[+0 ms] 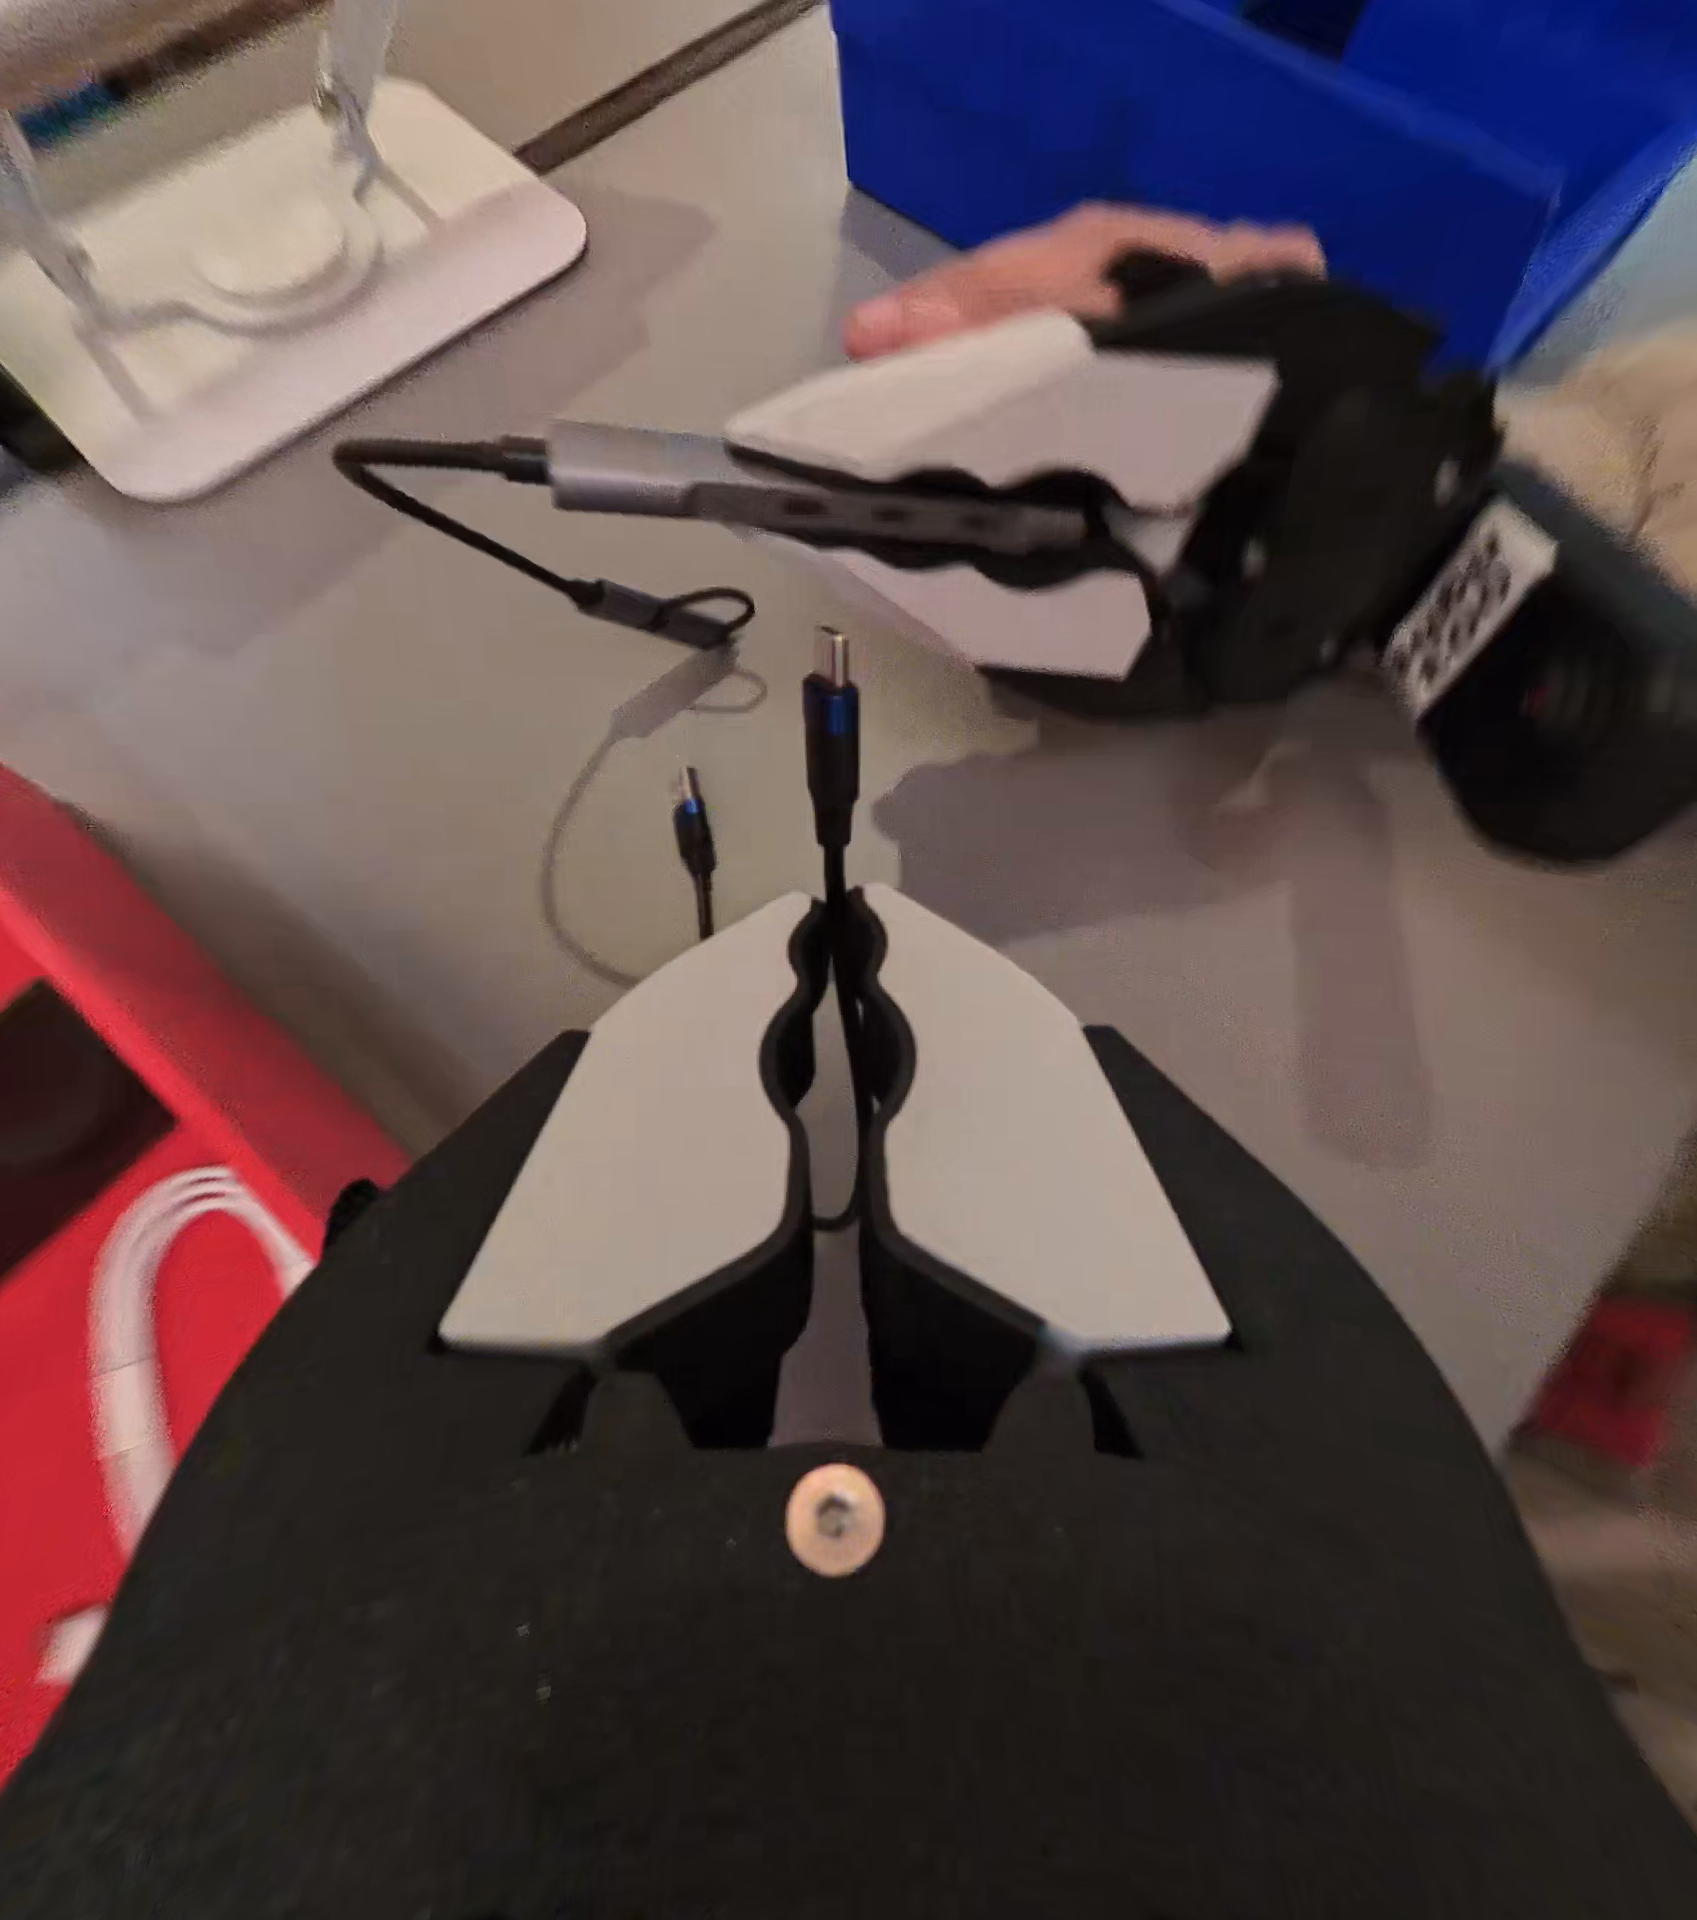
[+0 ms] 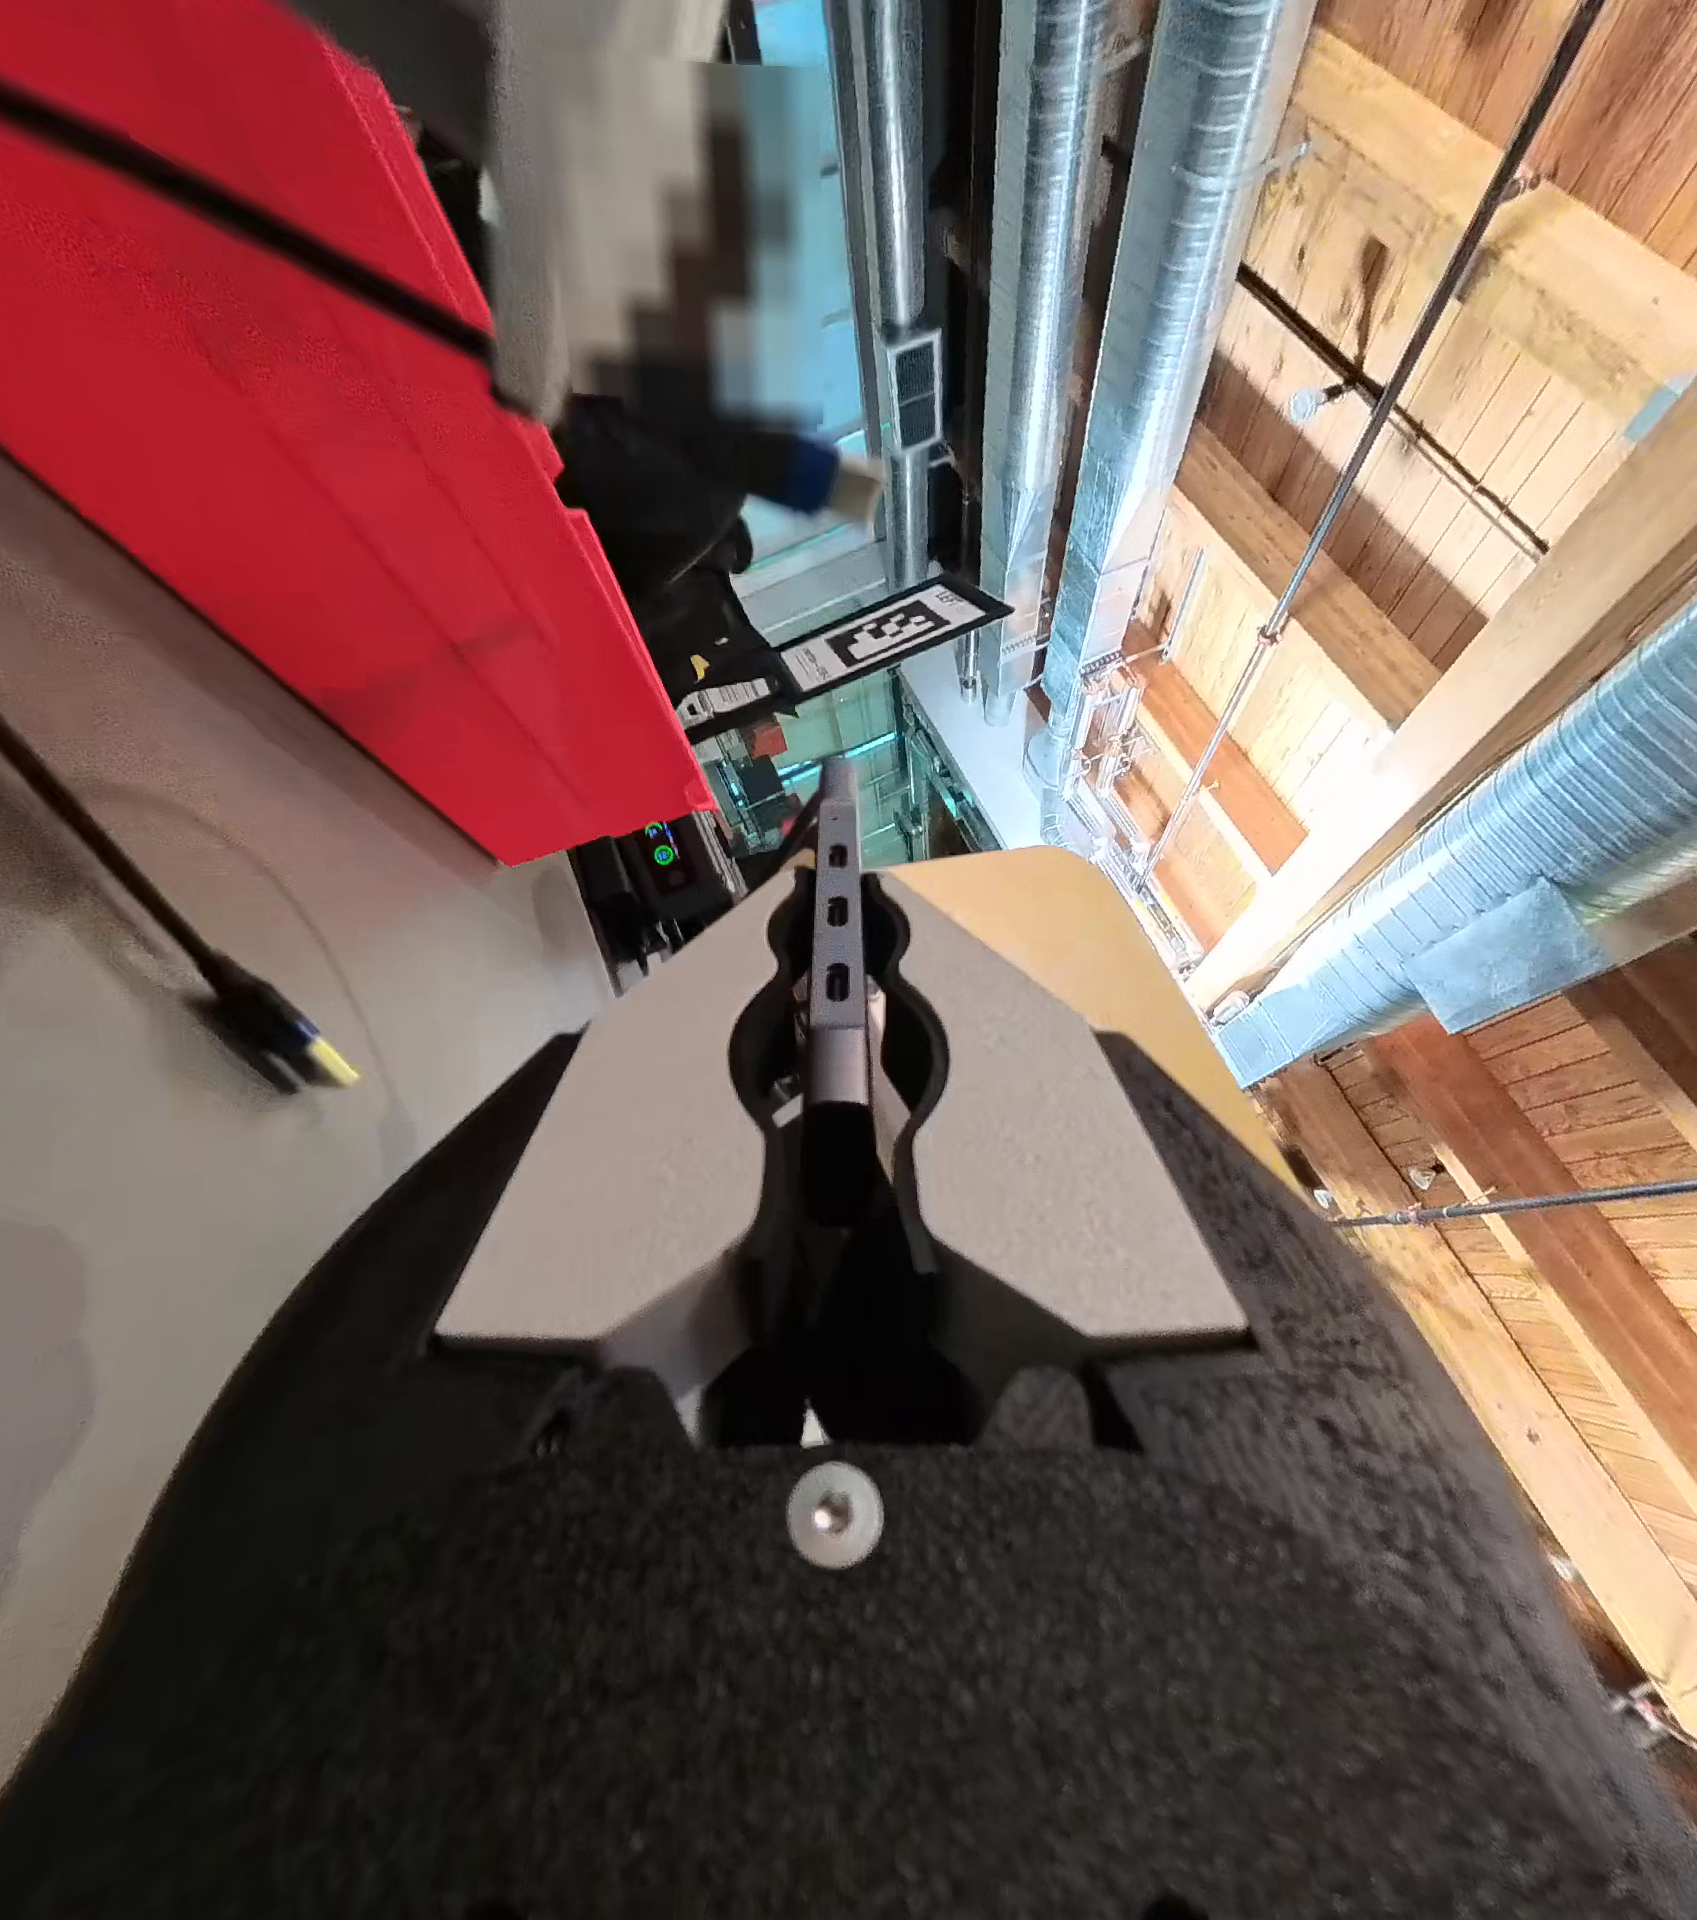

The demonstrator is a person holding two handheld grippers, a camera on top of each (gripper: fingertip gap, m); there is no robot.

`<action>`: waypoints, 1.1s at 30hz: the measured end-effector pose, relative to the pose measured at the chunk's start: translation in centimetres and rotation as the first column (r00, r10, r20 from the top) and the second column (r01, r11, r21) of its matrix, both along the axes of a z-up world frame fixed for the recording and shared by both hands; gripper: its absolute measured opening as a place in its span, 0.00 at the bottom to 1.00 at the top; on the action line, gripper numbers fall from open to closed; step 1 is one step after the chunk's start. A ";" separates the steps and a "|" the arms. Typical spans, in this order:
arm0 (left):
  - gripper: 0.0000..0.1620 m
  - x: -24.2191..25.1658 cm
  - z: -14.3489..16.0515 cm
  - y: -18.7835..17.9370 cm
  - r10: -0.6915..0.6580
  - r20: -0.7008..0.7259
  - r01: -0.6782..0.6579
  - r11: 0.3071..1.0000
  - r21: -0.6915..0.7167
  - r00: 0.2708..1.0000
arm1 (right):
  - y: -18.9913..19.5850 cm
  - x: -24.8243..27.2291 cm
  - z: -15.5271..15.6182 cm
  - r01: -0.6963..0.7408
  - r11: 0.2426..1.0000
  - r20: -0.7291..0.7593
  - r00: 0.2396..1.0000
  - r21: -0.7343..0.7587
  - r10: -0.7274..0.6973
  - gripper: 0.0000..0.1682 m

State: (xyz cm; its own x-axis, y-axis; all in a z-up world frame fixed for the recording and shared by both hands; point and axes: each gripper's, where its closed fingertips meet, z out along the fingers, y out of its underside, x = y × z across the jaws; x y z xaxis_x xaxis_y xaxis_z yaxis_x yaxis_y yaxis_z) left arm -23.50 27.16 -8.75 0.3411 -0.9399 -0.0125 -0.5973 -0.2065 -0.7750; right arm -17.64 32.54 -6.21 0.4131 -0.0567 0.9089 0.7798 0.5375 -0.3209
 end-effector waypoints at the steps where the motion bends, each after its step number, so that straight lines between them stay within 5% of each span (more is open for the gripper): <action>1: 0.02 -0.6 -0.4 -0.5 -0.004 -0.074 0.011 0.995 0.097 0.997 | 0.2 0.2 0.0 0.008 1.000 -0.004 1.000 -0.006 -0.008 0.05; 4: 0.02 -1.2 -3.2 -4.4 -0.127 -0.288 0.203 0.947 0.250 0.949 | 0.7 0.6 -0.2 0.016 0.999 -0.032 0.999 -0.040 -0.017 0.05; 7: 0.02 -0.9 -7.6 -8.8 -0.214 -0.337 0.268 0.956 0.120 0.917 | 1.1 0.9 -0.6 0.016 0.997 -0.047 0.999 -0.075 -0.020 0.05; 11: 0.02 0.7 -9.7 -12.0 -0.264 -0.156 0.241 0.959 -0.152 0.952 | 1.3 0.9 -1.0 0.012 0.995 -0.054 0.998 -0.101 -0.017 0.04; 16: 0.02 2.1 -9.4 -13.6 -0.256 0.057 0.256 0.868 -0.425 0.965 | 1.3 0.6 -1.4 -0.014 0.991 -0.061 0.998 -0.130 0.006 0.05; 22: 0.02 3.4 -6.3 -14.7 -0.184 0.359 0.389 0.640 -0.663 0.915 | 0.8 -0.1 -1.9 -0.070 0.985 -0.053 0.997 -0.160 0.062 0.04; 23: 0.02 3.4 -6.6 -14.2 -0.161 0.348 0.366 0.646 -0.670 0.923 | 0.8 -0.2 -2.0 -0.070 0.984 -0.049 0.997 -0.164 0.062 0.05; 27: 0.03 2.4 -8.9 -12.5 -0.238 0.138 0.275 0.855 -0.441 0.961 | 0.9 -0.3 -2.3 -0.072 0.982 -0.040 0.997 -0.173 0.066 0.05; 33: 0.11 1.9 -8.0 -13.4 -0.309 0.120 0.331 0.882 -0.335 0.944 | 0.9 -0.2 -2.4 -0.071 0.981 -0.041 0.997 -0.181 0.064 0.05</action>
State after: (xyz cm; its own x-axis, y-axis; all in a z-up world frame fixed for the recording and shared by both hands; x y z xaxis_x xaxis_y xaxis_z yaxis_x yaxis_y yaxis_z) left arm -21.62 13.74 -16.72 0.0107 -0.9391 0.3436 -0.6300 -0.2732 -0.7270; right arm -17.84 33.46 -8.65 0.4415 0.1374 0.8867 0.7306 0.5187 -0.4442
